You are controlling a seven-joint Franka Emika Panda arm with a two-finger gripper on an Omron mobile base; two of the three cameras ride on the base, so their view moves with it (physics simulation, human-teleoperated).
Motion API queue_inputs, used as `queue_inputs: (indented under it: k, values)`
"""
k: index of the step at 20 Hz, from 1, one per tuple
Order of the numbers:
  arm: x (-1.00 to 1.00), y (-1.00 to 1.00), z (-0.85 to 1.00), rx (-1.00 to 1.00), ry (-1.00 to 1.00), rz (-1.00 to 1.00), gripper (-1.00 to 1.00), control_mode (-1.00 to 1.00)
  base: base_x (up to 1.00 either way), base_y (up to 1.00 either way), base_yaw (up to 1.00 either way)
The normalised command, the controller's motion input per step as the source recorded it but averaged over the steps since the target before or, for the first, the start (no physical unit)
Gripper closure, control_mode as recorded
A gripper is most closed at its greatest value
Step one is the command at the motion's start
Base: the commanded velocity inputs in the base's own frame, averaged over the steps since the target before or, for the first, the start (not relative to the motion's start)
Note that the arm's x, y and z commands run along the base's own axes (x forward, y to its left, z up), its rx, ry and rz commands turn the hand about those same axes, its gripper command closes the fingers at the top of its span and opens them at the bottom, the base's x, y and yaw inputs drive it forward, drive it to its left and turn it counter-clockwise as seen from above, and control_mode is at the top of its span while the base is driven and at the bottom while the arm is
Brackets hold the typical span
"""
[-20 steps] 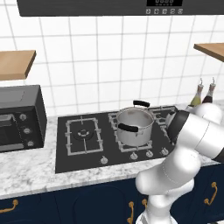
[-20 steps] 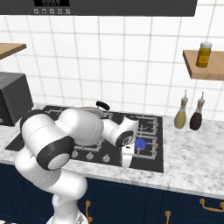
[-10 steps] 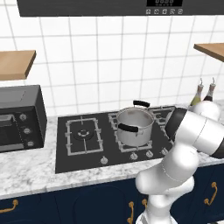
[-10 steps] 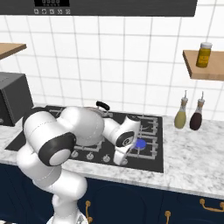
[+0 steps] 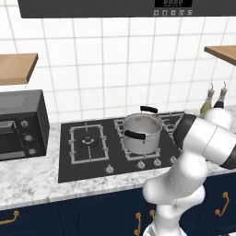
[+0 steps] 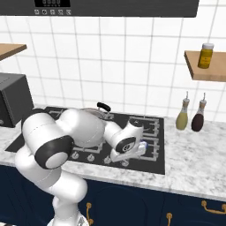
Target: Turn off the front right burner of the stove.
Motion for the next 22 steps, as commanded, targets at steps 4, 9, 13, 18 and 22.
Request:
queue_inputs:
  k: [4,9,13,18,22]
  values:
    - [0.00,0.00,-0.39,0.00,0.00,-0.94,1.00,-1.00,0.00,0.00,0.00]
    - [0.00,0.00,-0.34,0.00,0.00,-0.97,1.00,-1.00,0.00,0.00,0.00]
    - [0.00,0.00,-0.39,0.00,0.00,-1.00,1.00,-1.00,0.00,0.00,0.00]
    - [0.00,0.02,-0.43,0.00,0.00,-1.00,1.00,-1.00,0.00,0.00,0.00]
    - [-0.25,-0.10,0.00,0.01,0.00,-0.10,1.00,-1.00,0.00,0.00,0.00]
